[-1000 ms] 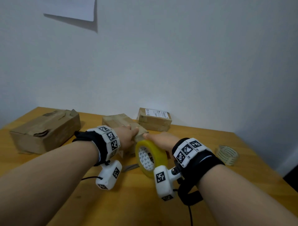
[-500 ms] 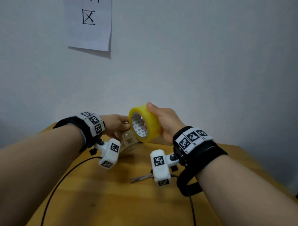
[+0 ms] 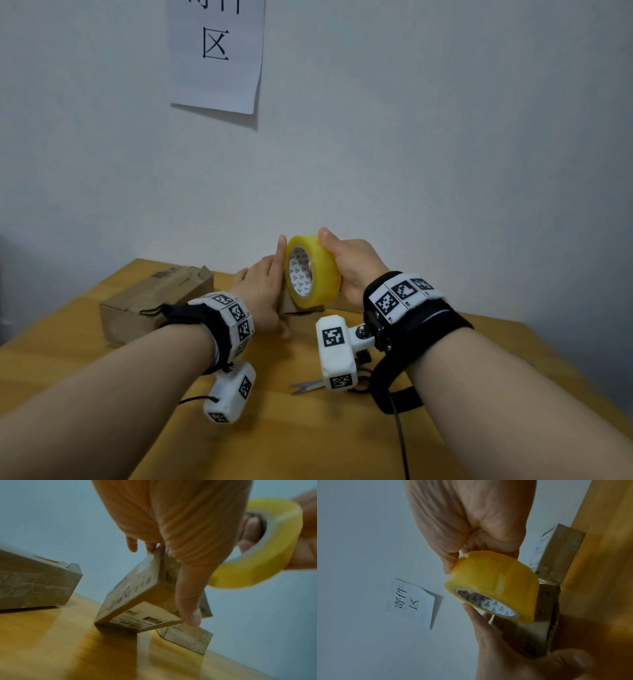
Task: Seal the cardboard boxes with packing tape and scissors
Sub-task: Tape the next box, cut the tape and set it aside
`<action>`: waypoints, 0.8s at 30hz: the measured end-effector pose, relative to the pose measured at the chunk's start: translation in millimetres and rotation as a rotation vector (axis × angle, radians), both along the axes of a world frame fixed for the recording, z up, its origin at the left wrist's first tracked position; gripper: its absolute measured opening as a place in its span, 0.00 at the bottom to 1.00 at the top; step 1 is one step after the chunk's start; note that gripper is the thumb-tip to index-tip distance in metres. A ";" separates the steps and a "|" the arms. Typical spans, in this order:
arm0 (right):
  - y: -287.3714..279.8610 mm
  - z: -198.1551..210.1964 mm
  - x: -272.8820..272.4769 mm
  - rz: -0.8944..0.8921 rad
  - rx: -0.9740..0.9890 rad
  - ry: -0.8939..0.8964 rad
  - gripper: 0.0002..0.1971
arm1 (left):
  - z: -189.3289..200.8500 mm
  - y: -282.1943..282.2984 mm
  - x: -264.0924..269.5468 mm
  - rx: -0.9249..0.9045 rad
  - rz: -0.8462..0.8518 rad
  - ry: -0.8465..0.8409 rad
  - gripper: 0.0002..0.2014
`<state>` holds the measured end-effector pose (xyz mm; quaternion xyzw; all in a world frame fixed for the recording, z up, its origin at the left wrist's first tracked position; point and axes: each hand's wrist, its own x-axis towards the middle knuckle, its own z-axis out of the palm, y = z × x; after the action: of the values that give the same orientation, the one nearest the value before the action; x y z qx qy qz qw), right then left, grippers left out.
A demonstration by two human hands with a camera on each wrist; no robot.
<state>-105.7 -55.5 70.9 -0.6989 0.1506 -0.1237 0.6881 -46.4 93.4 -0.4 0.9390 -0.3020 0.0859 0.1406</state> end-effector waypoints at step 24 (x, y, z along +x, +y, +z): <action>7.3 32.9 -1.3 0.070 0.119 -0.239 0.23 | 41.0 -15.9 4.7 -0.328 -0.057 0.258 0.74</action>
<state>-107.0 -48.1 103.9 -0.6421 0.0503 -0.1729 0.7452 -41.7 77.5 40.6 0.8978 -0.2900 0.0090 0.3312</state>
